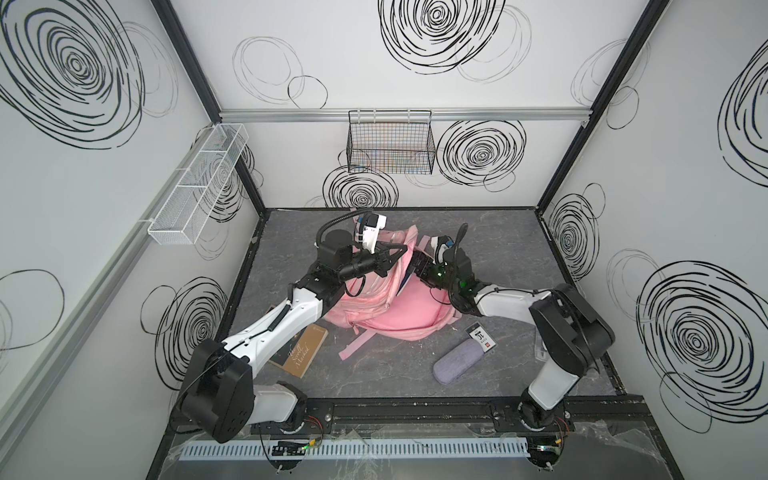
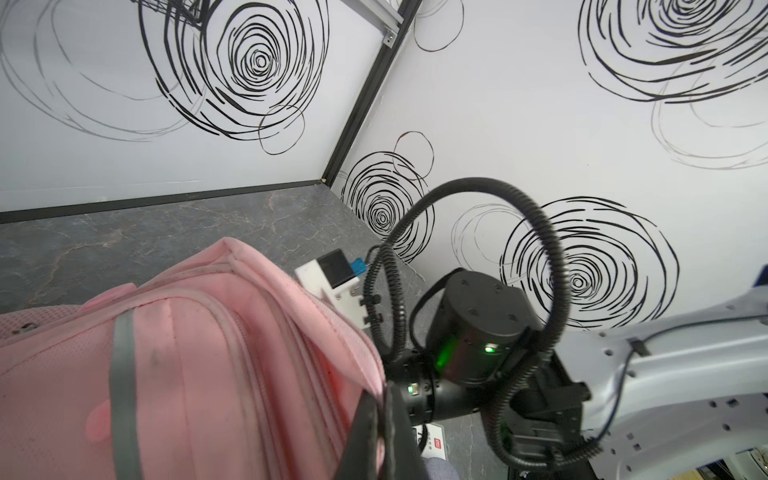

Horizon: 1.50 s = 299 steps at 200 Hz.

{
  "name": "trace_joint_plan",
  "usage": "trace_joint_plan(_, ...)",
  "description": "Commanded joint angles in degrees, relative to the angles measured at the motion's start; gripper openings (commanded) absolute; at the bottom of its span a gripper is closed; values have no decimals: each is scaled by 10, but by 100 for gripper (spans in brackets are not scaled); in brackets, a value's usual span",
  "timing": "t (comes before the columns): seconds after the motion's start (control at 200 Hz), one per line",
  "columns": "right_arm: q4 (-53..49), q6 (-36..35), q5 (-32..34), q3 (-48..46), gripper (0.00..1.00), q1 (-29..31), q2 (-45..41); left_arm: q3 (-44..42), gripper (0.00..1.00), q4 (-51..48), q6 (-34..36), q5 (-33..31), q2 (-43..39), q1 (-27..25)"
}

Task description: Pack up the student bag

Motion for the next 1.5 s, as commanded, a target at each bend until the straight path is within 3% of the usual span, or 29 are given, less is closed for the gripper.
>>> trace_joint_plan(0.0,-112,-66,33,-37,100,-7,-59,19,2,33,3,-42,-32,9)
trace_joint_plan(0.13,-185,-100,58,-57,100,-8,-144,14,31,16,1,-74,-43,6)
trace_joint_plan(0.2,-228,-120,72,-51,100,-8,-187,14,33,-2,5,-98,-46,0)
trace_joint_plan(0.345,-287,-157,96,-29,100,-4,-268,23,49,-48,5,-127,-56,3)
trace_joint_plan(0.495,-351,-194,136,41,99,30,-300,22,62,-114,5,-174,-112,19)
trace_joint_plan(0.775,-399,-261,188,176,94,156,-228,-43,67,-266,-52,-325,-272,104)
trace_joint_plan(1.046,-349,-309,154,228,93,244,-118,-108,70,-371,-112,-451,-342,144)
trace_joint_plan(1.211,-324,-297,112,240,92,277,-56,-149,71,-380,-87,-487,-349,179)
trace_joint_plan(1.281,-312,-279,105,241,91,295,-32,-181,77,-362,-83,-520,-355,202)
trace_joint_plan(1.371,-300,-266,103,243,92,324,-6,-230,75,-338,-139,-529,-363,244)
trace_joint_plan(1.491,-286,-266,92,244,92,354,23,-272,75,-352,-217,-484,-367,311)
